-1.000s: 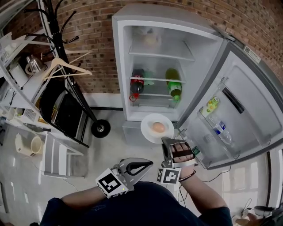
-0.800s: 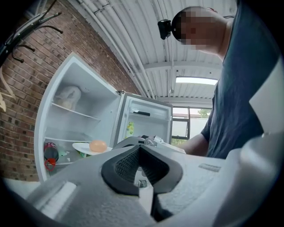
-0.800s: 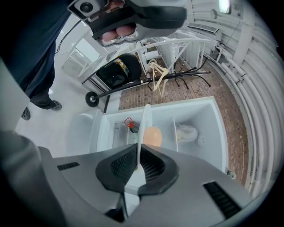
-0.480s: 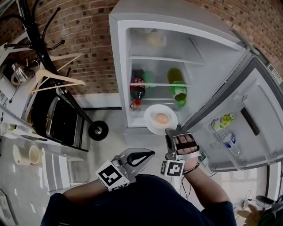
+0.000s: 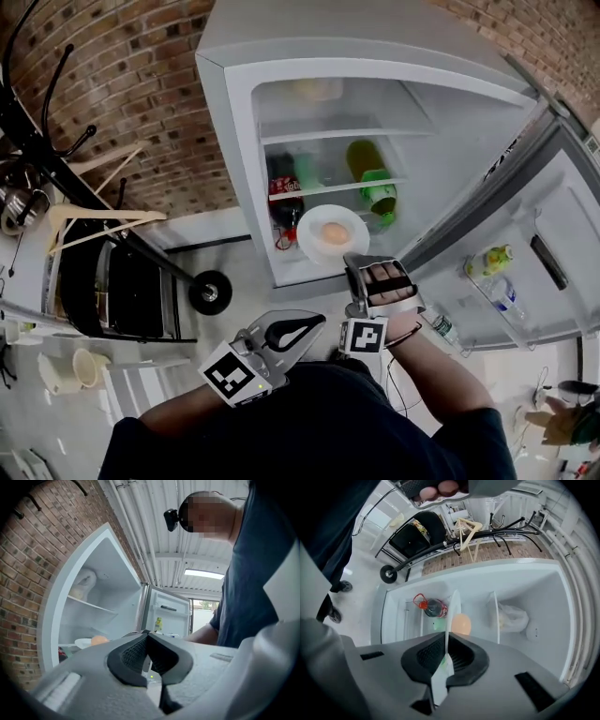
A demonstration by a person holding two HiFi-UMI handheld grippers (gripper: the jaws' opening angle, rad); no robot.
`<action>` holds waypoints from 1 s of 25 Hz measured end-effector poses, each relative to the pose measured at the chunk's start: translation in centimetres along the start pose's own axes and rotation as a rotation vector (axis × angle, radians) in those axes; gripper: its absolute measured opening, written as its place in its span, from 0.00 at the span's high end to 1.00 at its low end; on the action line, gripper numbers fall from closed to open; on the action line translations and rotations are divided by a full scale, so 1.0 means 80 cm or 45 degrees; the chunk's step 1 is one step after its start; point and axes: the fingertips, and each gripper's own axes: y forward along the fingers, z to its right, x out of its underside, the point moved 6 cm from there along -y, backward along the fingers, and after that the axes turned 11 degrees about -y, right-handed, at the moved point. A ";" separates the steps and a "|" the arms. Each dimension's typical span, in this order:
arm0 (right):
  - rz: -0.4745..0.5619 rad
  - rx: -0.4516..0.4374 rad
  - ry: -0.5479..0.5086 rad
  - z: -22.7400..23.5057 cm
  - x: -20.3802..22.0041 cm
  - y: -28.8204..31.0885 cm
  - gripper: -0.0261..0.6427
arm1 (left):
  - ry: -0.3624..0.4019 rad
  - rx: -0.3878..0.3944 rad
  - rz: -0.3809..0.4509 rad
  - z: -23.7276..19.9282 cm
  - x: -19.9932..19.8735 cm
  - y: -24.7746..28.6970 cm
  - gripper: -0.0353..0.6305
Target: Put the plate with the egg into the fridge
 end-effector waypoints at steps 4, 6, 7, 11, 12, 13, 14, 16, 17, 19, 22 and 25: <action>-0.004 0.003 -0.031 0.006 0.006 0.034 0.93 | 0.004 -0.031 0.006 -0.021 -0.008 0.007 0.95; 0.000 -0.002 -0.035 0.011 0.009 0.051 0.93 | 0.001 -0.043 0.012 -0.028 -0.011 0.010 0.95; 0.001 -0.003 -0.040 0.014 0.011 0.060 0.93 | 0.001 -0.048 0.012 -0.032 -0.014 0.011 0.95; 0.010 -0.006 -0.060 0.024 0.016 0.097 0.93 | 0.006 -0.089 0.030 -0.047 -0.023 0.018 0.95; 0.016 0.000 -0.064 0.027 0.016 0.105 0.93 | 0.012 -0.099 0.033 -0.051 -0.024 0.020 0.95; 0.019 0.003 -0.068 0.030 0.017 0.113 0.93 | 0.015 -0.108 0.033 -0.055 -0.024 0.023 0.95; 0.022 0.004 -0.071 0.031 0.018 0.122 0.93 | 0.015 -0.117 0.032 -0.058 -0.024 0.025 0.95; 0.027 -0.001 -0.073 0.033 0.019 0.137 0.93 | 0.012 -0.133 0.031 -0.064 -0.024 0.028 0.95; 0.029 -0.007 -0.071 0.032 0.019 0.145 0.93 | 0.013 -0.140 0.030 -0.067 -0.024 0.029 0.95; 0.034 -0.022 -0.064 0.031 0.019 0.159 0.93 | 0.017 -0.153 0.033 -0.071 -0.025 0.029 0.95; 0.041 -0.035 -0.062 0.027 0.016 0.177 0.93 | 0.014 -0.173 0.044 -0.074 -0.027 0.028 0.95; 0.052 -0.023 -0.074 0.028 0.009 0.190 0.93 | 0.013 -0.194 0.044 -0.077 -0.026 0.023 0.95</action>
